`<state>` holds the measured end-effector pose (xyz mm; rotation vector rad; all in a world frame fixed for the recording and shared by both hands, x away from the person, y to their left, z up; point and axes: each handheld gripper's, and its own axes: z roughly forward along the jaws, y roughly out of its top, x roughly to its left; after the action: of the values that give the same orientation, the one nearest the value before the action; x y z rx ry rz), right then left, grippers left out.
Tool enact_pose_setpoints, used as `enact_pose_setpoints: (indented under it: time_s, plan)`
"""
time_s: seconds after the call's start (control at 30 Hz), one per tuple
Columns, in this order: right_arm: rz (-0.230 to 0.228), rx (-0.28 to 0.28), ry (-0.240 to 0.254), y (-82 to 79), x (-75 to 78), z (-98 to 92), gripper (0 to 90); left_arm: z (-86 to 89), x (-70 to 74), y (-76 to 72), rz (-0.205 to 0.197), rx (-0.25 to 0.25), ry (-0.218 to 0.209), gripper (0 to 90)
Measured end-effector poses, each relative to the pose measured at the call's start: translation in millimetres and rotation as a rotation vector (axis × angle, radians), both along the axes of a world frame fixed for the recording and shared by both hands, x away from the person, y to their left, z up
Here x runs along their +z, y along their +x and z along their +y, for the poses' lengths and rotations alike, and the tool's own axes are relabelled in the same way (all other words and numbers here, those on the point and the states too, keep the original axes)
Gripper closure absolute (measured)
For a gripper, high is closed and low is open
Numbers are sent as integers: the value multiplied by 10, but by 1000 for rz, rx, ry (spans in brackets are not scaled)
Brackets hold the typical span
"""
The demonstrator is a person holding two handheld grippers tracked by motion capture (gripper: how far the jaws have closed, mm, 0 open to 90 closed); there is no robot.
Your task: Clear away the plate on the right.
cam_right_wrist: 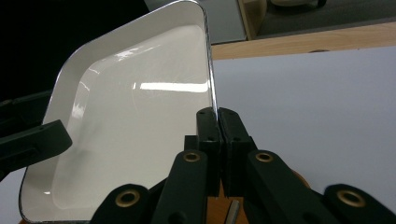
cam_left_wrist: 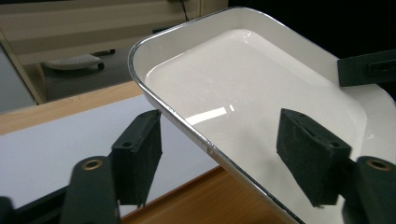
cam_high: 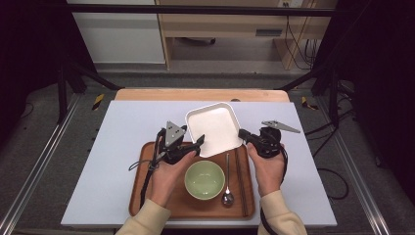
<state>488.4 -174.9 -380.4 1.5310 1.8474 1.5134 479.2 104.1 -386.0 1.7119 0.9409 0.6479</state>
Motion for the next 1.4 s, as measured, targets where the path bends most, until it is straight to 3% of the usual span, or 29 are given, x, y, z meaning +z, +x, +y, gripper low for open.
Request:
enact_pose_setpoints:
  time_s: [0.2, 0.4, 0.63, 0.8, 0.9, 1.07, 1.17, 1.4]
  plan:
    - [-14, -14, -10, -23, 8, 14, 886, 27, -41, 13, 23, 28, -59, 507]
    - [-9, -1, -56, -61, -45, 117, 876, 111, -69, 70, 39, 79, -122, 681]
    - [13, 27, -68, -63, -109, 205, 867, 163, -69, 104, 2, 110, -137, 815]
    - [25, 56, -69, -70, -155, 277, 852, 211, -50, 123, -12, 126, -170, 884]
    - [28, 68, -67, -70, -188, 314, 841, 222, -34, 127, -27, 131, -140, 889]
    - [21, 98, -64, -60, -206, 346, 710, 272, -40, 149, -20, 139, -140, 890]
    - [-10, 117, -81, -64, -197, 351, 556, 334, -29, 179, -16, 154, -135, 891]
    - [-73, 147, -168, -90, -172, 336, 286, 543, 11, 226, -16, 191, -138, 891]
